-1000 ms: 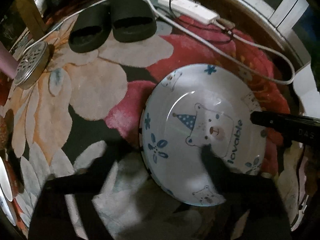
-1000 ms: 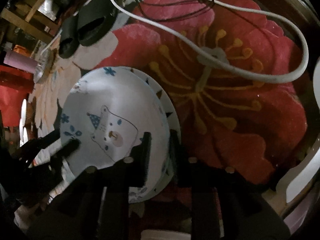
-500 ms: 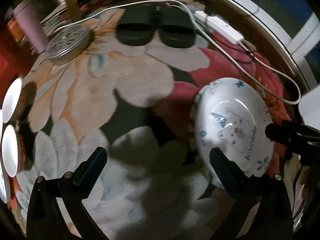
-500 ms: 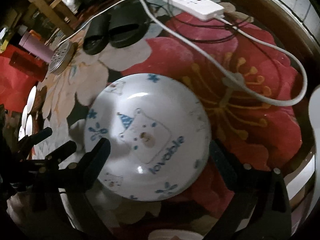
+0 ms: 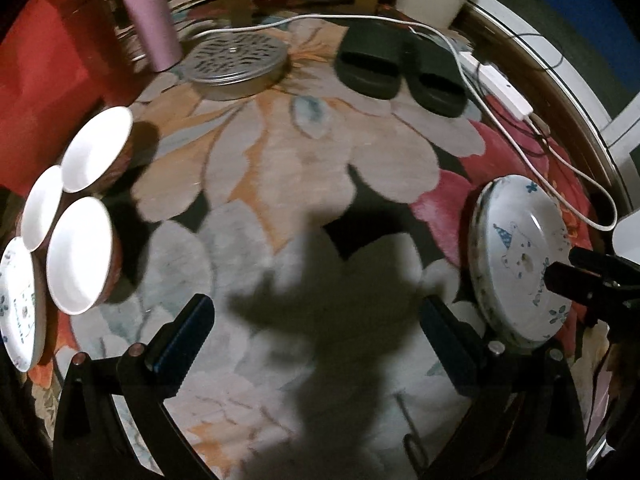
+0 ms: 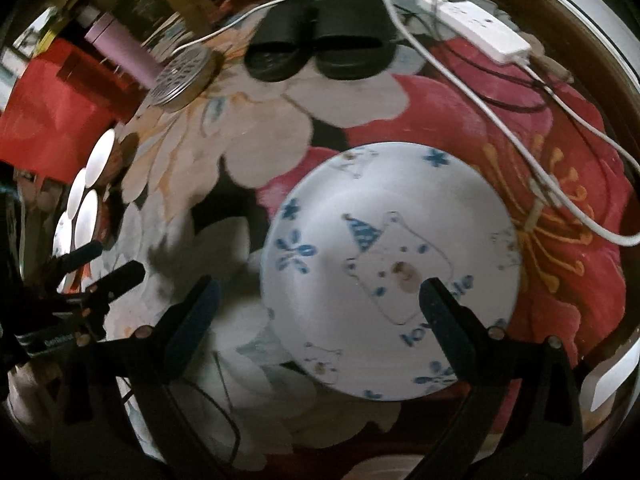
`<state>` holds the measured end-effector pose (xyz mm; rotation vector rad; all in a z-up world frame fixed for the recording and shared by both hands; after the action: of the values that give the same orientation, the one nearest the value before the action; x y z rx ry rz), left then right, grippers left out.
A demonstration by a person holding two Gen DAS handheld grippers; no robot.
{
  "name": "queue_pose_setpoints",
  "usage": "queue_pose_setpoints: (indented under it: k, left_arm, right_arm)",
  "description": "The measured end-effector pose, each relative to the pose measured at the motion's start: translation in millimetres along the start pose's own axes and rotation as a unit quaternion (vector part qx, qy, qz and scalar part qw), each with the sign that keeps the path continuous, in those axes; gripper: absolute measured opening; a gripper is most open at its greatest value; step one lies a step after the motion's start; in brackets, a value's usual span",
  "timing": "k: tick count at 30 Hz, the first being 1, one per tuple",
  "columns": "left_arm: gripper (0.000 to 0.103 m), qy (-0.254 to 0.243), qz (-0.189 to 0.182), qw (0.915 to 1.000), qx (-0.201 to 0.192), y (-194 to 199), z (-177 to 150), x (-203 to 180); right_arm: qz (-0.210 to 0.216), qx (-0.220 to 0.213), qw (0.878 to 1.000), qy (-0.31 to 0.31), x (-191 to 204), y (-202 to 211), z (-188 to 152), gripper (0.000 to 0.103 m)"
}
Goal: Organize plates and bowls
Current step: 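Withdraw the right gripper from the stacked plates, then move both tools toward the smaller bear plate beside the bowls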
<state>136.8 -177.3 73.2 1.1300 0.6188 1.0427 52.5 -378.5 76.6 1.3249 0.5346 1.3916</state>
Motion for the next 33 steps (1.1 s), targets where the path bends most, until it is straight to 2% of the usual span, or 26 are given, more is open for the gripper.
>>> queue_pose_setpoints:
  k: [8,17,27,33]
  left_arm:
    - [0.103,0.041,0.028,0.9988,0.000,7.5,-13.7,51.0]
    - [0.102,0.105,0.058,0.9927,0.008,14.3,-39.4,122.6]
    - [0.102,0.186,0.080,0.9788,0.032,14.8,-87.0,209.3]
    - [0.102,0.223,0.089,0.9702,0.035,20.1,-114.4,254.8]
  right_arm:
    - [0.013,0.016,0.999,0.031,34.6,-16.1,-1.2,0.101]
    - [0.032,0.035,0.996,0.076,89.3,-36.9,0.4,0.101]
    - [0.051,0.075,0.986,0.139,163.0,-67.9,-1.4,0.101]
    - [0.053,0.117,0.975,0.183,215.6,-91.5,-13.8,0.101]
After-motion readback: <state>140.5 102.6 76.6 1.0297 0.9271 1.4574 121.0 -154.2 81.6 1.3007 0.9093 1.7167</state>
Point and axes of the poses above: each gripper's, at about its wrist camera, not at the fingertips, and y roughly against the way its jaws point, x to its left, z to its top, the point moved 2 cm from there along -y, roughly the way its jaws point, and after that the axes turned 11 degrees about z, right-handed, at the moved point
